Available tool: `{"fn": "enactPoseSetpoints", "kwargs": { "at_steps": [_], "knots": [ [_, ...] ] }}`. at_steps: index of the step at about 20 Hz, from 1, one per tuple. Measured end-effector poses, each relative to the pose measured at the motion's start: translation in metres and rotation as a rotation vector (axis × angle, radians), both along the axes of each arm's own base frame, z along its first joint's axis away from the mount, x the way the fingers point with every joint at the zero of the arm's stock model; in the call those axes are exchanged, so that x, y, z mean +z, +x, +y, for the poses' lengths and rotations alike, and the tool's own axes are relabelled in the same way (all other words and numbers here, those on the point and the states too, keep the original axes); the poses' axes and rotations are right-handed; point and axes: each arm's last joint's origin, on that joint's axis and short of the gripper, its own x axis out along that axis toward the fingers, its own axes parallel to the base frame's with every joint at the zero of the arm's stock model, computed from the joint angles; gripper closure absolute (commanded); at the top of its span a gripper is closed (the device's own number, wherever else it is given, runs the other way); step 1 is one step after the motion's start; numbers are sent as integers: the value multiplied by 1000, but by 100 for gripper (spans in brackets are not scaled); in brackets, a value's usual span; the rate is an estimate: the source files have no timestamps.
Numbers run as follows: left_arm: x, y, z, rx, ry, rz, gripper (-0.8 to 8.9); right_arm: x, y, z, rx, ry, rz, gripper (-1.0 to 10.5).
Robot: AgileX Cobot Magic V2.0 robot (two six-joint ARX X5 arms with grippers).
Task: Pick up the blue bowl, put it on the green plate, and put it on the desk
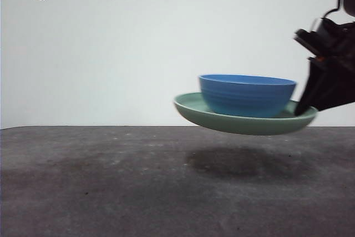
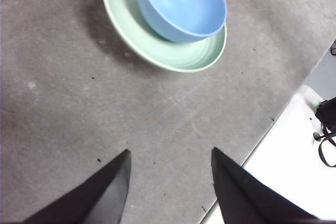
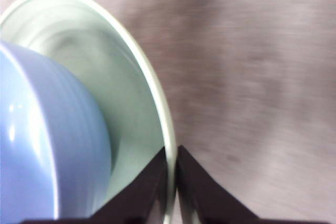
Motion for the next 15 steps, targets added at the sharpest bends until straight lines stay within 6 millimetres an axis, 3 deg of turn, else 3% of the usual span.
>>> {"fn": "enactPoseSetpoints", "kwargs": {
  "at_steps": [7,15],
  "knots": [
    [0,0,0,-4,2,-5,564,4,1,51,44,19,-62,939],
    [0,0,0,-4,2,-4,564,-24,25,85,51,1,18,939]
  ]
}}
